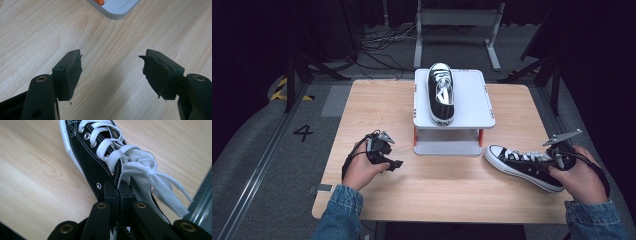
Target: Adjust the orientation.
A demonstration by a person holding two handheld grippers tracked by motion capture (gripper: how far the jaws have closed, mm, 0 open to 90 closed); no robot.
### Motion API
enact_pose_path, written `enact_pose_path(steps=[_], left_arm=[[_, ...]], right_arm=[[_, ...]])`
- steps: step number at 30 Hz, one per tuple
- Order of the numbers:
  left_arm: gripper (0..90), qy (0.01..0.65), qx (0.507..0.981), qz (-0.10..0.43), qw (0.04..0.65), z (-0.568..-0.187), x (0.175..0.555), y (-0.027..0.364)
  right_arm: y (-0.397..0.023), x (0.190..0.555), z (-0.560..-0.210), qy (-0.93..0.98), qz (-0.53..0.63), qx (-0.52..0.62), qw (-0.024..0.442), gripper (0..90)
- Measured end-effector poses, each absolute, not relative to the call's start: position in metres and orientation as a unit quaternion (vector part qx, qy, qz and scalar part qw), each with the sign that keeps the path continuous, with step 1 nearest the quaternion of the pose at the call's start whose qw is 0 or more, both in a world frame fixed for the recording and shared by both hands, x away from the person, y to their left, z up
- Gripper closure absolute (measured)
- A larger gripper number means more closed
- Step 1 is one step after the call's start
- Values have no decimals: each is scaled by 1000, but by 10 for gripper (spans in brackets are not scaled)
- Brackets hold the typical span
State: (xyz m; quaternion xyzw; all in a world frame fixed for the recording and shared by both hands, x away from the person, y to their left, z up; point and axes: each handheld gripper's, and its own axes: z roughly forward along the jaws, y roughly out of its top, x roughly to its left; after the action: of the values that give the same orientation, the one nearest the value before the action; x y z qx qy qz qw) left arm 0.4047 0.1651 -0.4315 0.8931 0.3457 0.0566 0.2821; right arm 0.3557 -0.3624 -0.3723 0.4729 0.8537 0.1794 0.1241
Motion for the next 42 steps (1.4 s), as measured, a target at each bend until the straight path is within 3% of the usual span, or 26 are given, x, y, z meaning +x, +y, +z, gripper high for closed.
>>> enact_pose_path(steps=[6, 9, 12, 17, 26, 36, 42], left_arm=[[313, 351, 890, 56, 286, -429, 400, 171], [313, 356, 888, 57, 284, -430, 398, 175], [313, 359, 887, 58, 284, -431, 397, 176], [314, 359, 887, 57, 284, -431, 396, 177], [313, 361, 886, 54, 285, -432, 397, 177], [312, 361, 888, 59, 280, -433, 395, 178], [312, 361, 888, 53, 281, -434, 396, 177]], right_arm=[[-358, 362, -372, 825, 179, 511, 161, 883], [-349, 366, -377, 821, 173, 521, 158, 882], [-333, 366, -383, 835, 204, 504, 87, 879], [-307, 367, -391, 846, 240, 476, 31, 865], [-299, 367, -391, 862, 290, 415, 15, 691], [-319, 367, -370, 881, 281, 369, 97, 609], [-311, 372, -383, 908, 247, 327, 95, 524]])
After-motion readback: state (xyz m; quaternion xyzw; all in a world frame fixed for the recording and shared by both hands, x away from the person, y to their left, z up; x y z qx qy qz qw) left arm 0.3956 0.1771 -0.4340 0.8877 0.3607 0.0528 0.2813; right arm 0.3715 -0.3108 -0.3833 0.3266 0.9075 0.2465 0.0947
